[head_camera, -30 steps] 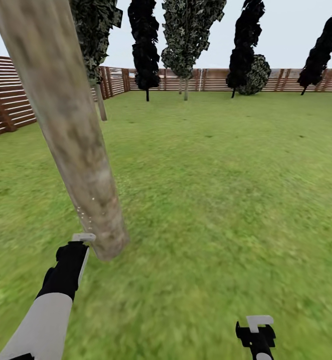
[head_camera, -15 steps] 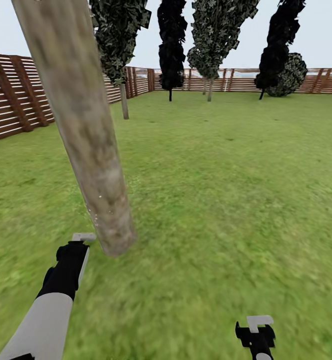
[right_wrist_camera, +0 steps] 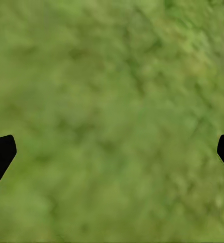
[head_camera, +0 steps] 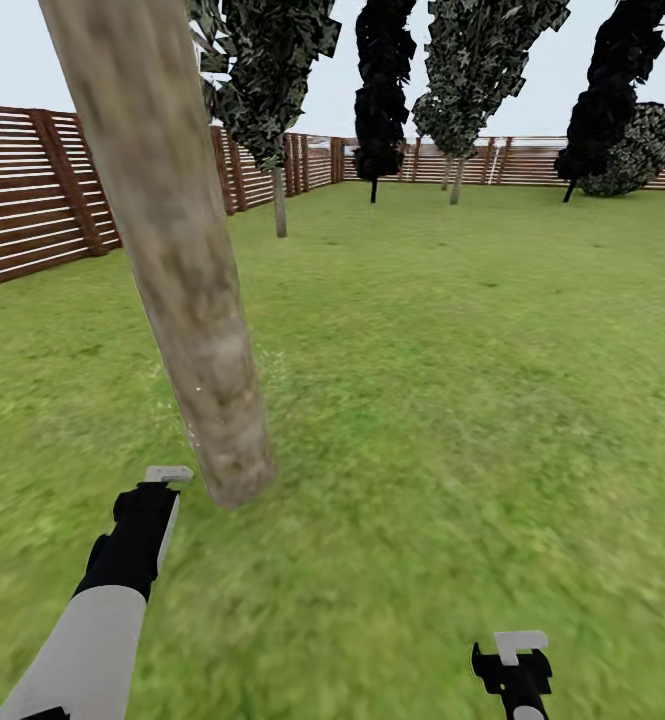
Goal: In the garden, pick up the pesticide atomizer on the floor and spray pesticide onto both trees until each tree trunk is fully covered.
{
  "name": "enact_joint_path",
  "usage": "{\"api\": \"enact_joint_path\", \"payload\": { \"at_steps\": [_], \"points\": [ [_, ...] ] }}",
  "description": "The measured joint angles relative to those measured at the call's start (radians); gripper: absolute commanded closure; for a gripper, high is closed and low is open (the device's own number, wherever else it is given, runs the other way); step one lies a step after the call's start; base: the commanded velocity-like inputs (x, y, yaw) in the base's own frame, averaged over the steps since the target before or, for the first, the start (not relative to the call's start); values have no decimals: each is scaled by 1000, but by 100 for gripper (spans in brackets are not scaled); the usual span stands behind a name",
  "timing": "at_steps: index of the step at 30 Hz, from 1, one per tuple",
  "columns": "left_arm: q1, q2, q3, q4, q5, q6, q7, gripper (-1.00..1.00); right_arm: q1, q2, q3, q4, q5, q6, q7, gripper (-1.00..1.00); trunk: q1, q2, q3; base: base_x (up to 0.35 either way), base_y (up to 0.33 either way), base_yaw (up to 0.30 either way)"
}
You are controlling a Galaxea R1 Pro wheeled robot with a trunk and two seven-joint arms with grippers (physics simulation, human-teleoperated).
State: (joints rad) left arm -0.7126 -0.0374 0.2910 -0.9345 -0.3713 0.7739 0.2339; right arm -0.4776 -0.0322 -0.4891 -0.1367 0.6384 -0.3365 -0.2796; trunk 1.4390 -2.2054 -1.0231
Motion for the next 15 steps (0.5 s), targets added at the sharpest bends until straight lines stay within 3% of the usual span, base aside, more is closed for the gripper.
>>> {"api": "enact_joint_path", "payload": {
  "at_steps": [7, 15],
  "points": [
    [0, 1, 4, 0, -2, 0, 0, 100, 0, 0, 0, 0, 0, 0, -1, -100, 0, 0, 0, 30, -278, 27],
    [0, 2, 5, 0, -1, -1, 0, 100, 0, 1, 0, 0, 0, 0, -1, -100, 0, 0, 0, 133, -271, 258]
  ]
}}
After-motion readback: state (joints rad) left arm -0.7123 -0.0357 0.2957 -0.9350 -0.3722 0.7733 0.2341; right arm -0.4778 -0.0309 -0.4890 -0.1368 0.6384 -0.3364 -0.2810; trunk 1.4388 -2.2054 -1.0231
